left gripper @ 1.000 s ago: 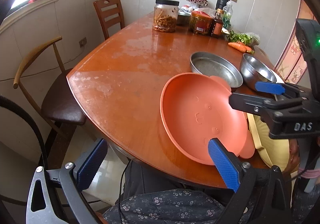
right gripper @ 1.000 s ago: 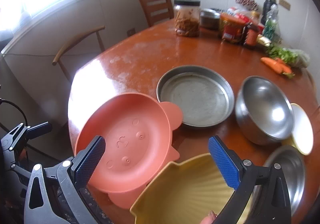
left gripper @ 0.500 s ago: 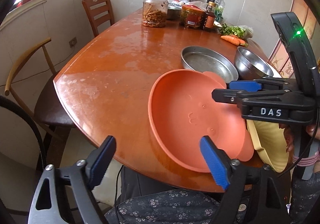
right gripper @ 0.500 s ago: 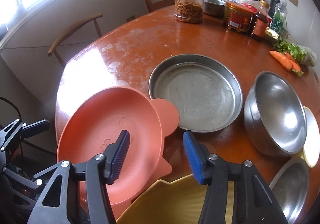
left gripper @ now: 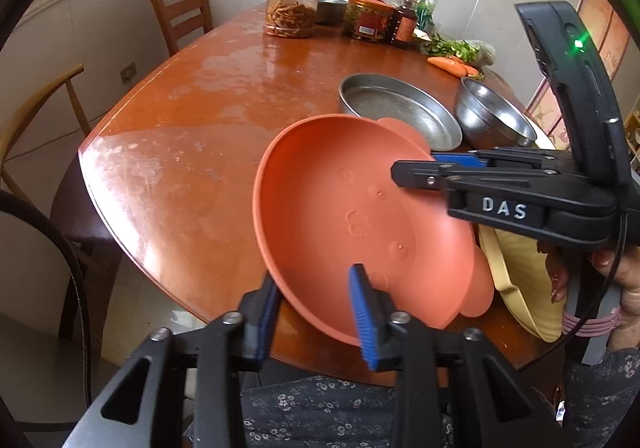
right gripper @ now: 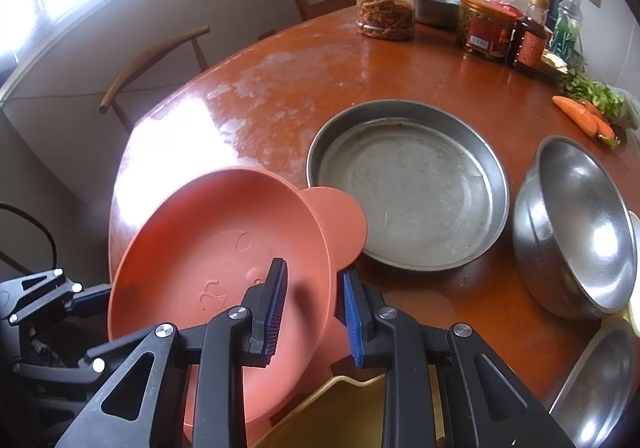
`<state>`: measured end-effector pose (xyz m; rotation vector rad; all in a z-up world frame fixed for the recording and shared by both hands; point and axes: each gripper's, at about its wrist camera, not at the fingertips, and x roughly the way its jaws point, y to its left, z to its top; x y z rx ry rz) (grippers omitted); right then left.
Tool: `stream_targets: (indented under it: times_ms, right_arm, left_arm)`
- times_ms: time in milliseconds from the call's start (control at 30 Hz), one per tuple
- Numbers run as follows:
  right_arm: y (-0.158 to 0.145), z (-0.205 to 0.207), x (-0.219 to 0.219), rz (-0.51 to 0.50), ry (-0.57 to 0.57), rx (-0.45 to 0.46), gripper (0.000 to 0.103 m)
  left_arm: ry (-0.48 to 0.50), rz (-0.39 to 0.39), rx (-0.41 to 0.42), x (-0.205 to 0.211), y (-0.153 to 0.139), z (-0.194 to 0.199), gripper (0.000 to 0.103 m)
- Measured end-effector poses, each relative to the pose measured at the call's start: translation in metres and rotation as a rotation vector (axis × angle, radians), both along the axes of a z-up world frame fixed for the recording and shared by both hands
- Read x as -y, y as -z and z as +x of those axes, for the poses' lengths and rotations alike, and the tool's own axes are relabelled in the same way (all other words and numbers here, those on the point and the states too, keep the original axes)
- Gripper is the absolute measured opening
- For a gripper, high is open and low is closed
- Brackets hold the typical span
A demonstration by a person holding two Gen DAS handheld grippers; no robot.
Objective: Organize plates and bowls
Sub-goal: 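Grasp the rim of the orange pig-shaped plate with the left gripper, then lift the orange plate, set it beside the steel pan, open left gripper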
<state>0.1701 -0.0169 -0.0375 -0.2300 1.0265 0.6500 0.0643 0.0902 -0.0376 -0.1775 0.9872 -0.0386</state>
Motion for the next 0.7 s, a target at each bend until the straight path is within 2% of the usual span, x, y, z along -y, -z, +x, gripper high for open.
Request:
stream_targets:
  times_ms: [67,433,567,700]
  right_arm:
    - [-0.003,0.001,0.002,0.02,0.012,-0.001,0.027]
    - [-0.034,0.0,-0.013,0.158,0.026,-0.011,0.027]
    - [-0.044,-0.002,-0.033,0.174,0.006,-0.003,0.027]
    - [-0.038,-0.001,-0.049,0.168,0.004,-0.01,0.027]
  left_arm:
    - [-0.007,-0.023,0.008,-0.005,-0.002,0.0,0.028]
    - [-0.078,-0.022,0.055,-0.042,-0.02,-0.003,0.028]
    - [-0.121,-0.008,0.063,-0.06,-0.023,0.001,0.028]
    - [-0.157,-0.001,0.053,-0.074,-0.015,0.007,0.028]
